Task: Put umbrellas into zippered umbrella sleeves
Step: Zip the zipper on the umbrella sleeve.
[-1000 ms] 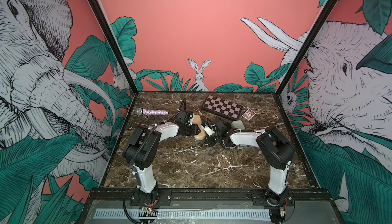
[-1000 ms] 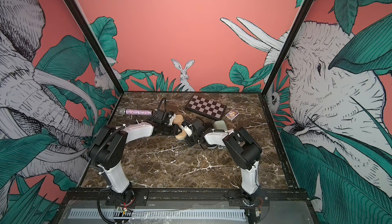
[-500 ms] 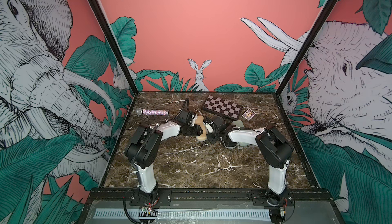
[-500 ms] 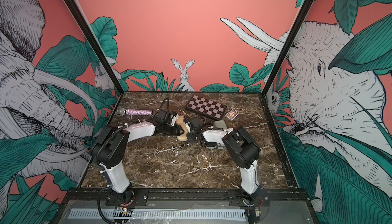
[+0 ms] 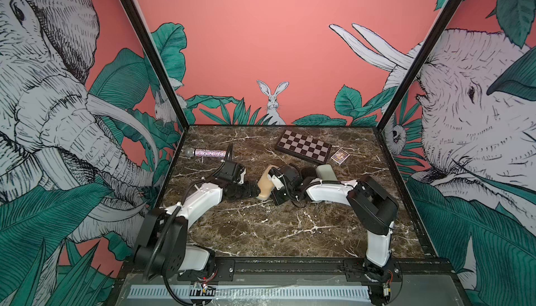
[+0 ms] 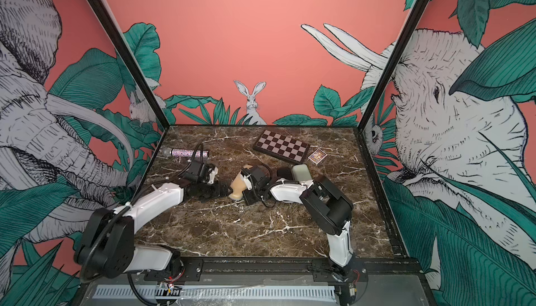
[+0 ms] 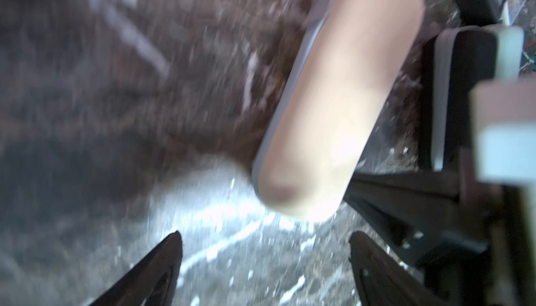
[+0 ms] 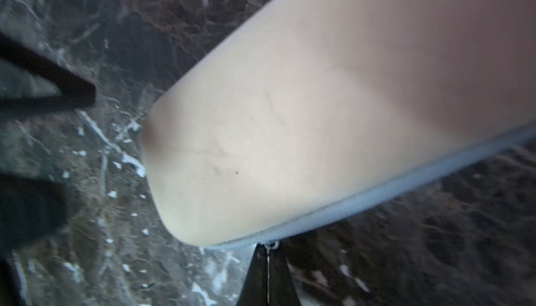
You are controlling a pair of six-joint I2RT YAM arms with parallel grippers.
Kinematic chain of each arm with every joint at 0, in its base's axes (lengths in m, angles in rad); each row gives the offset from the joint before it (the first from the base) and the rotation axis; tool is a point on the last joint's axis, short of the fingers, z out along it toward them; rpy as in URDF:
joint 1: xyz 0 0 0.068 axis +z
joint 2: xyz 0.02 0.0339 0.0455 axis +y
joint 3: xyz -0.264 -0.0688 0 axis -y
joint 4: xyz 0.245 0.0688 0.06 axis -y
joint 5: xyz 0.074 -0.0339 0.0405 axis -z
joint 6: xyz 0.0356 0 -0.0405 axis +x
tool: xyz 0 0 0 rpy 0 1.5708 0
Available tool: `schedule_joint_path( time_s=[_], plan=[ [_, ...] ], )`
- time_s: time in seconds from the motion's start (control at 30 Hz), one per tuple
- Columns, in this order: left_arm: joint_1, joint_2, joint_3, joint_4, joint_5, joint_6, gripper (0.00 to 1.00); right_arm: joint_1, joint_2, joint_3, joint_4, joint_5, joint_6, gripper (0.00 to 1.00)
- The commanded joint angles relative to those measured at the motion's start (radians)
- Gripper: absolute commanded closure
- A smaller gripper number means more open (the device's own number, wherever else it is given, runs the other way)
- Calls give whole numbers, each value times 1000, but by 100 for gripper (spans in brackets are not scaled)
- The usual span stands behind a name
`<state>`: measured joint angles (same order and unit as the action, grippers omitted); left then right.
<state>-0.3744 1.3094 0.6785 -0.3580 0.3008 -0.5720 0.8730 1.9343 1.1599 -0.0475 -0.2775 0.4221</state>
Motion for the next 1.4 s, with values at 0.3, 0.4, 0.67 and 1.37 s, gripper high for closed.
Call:
schedule_joint_path(
  time_s=[0.3,0.4,0.67,1.37],
  plan=[
    [-5,106,-133,443,-23,-251,23,82,16,30,46,53,135,100],
    [-5,150,-152,431,-47,-254,43,67,7,43,-50,114,37,100],
    [-4,208,-138,287,-135,-183,60,-6,23,68,-225,344,-229,100],
    [7,120,-66,162,-62,-114,51,-95,2,30,-105,166,-160,100]
  ],
)
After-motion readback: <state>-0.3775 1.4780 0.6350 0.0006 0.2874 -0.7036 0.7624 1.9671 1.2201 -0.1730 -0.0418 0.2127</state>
